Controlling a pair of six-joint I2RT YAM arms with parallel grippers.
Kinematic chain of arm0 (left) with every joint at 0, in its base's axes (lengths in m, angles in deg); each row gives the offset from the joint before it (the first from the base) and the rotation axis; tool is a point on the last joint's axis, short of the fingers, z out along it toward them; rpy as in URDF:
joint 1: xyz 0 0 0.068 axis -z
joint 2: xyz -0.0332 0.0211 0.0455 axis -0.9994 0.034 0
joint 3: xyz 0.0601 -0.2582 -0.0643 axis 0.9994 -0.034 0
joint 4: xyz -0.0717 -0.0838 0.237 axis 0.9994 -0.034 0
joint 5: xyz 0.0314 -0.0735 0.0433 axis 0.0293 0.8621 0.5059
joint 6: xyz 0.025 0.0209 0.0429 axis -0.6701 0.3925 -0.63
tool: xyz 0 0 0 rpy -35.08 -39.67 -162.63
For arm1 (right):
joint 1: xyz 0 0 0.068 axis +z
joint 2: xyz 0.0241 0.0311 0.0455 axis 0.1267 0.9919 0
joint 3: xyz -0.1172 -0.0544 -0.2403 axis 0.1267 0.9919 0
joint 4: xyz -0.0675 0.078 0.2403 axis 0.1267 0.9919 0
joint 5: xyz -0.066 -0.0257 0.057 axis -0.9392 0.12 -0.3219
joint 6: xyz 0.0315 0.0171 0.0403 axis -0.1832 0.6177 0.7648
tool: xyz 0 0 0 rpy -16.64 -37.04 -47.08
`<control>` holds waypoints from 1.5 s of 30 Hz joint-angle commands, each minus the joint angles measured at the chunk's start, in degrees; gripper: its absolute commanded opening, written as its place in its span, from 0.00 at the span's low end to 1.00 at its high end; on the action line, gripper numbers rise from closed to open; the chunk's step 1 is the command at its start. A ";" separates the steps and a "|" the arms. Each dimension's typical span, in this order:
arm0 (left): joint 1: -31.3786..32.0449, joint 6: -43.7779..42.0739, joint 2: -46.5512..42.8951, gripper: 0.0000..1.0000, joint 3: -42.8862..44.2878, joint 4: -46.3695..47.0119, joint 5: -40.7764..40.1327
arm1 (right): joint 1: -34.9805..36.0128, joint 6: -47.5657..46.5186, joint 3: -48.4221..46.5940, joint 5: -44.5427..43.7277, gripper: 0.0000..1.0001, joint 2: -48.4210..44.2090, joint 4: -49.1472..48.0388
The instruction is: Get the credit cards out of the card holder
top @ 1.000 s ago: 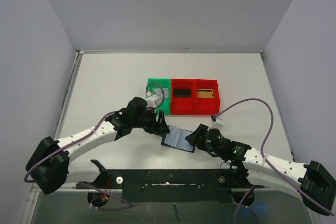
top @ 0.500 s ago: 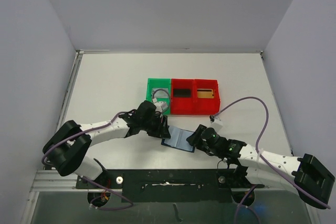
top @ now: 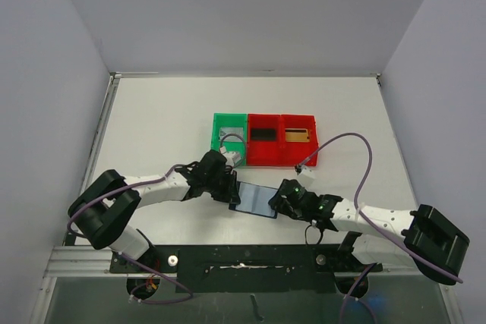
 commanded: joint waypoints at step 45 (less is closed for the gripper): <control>1.00 2.06 -2.26 0.00 -5.41 4.45 -0.72 | -0.08 -4.52 -13.88 -0.95 0.37 8.28 9.31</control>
